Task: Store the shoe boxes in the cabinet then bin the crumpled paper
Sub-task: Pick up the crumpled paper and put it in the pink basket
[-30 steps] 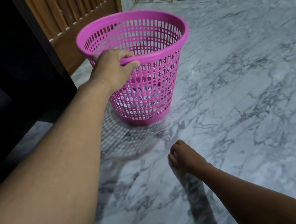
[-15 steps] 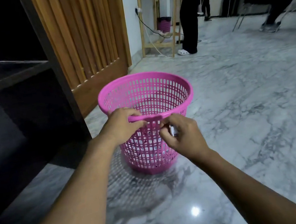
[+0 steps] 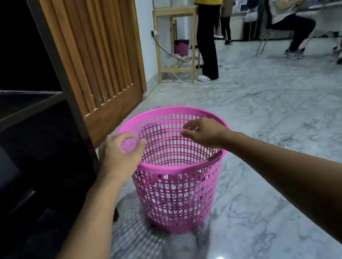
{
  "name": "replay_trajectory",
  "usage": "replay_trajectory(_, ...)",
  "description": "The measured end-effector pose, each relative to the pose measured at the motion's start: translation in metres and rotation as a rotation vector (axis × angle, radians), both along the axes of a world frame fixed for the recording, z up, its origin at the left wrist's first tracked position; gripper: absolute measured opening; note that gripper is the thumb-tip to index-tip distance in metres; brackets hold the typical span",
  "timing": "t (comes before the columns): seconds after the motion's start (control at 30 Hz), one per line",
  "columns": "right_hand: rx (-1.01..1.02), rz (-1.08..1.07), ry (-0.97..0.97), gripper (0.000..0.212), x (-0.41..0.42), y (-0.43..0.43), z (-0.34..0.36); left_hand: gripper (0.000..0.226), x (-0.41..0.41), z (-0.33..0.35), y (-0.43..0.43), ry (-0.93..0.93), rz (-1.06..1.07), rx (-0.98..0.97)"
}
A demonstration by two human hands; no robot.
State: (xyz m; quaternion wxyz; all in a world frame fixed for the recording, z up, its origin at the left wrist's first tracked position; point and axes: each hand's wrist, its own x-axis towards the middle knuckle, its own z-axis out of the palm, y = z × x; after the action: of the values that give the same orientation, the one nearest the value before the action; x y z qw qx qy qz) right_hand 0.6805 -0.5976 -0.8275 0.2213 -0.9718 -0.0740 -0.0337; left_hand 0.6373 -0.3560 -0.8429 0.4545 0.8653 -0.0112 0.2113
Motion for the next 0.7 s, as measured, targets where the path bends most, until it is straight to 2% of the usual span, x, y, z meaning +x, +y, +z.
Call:
replay_trajectory(0.03,-0.095,-0.06,-0.039,0.043,0.002,-0.006,-0.001,0.032,0.003,-0.001,-0.001,-0.008,0.099,-0.047)
replay_trajectory(0.1,-0.31,-0.192,-0.082,0.045,0.003,-0.016,-0.005,0.043,0.011,-0.009,-0.001,0.13,0.191,-0.143)
replay_trajectory(0.17,-0.362,-0.306,-0.028,0.053,0.003,-0.024,-0.01,0.037,0.019,-0.021,-0.004,0.261,0.171,-0.217)
replay_trajectory(0.23,-0.252,-0.404,0.072,0.064,0.007,-0.03,-0.017,0.03,0.022,-0.03,-0.009,0.303,0.149,-0.305)
replay_trajectory(0.33,-0.06,-0.41,0.131,0.072,0.01,-0.034,-0.022,0.02,0.021,-0.03,-0.013,0.296,0.18,-0.411)
replay_trajectory(0.47,0.091,-0.501,0.051,0.045,0.002,-0.04,-0.017,0.023,-0.015,-0.018,-0.013,0.234,0.328,-0.411)
replay_trajectory(0.7,0.26,-0.332,0.042,0.04,-0.034,-0.012,-0.011,0.024,-0.11,-0.004,-0.001,0.219,0.618,-0.371)
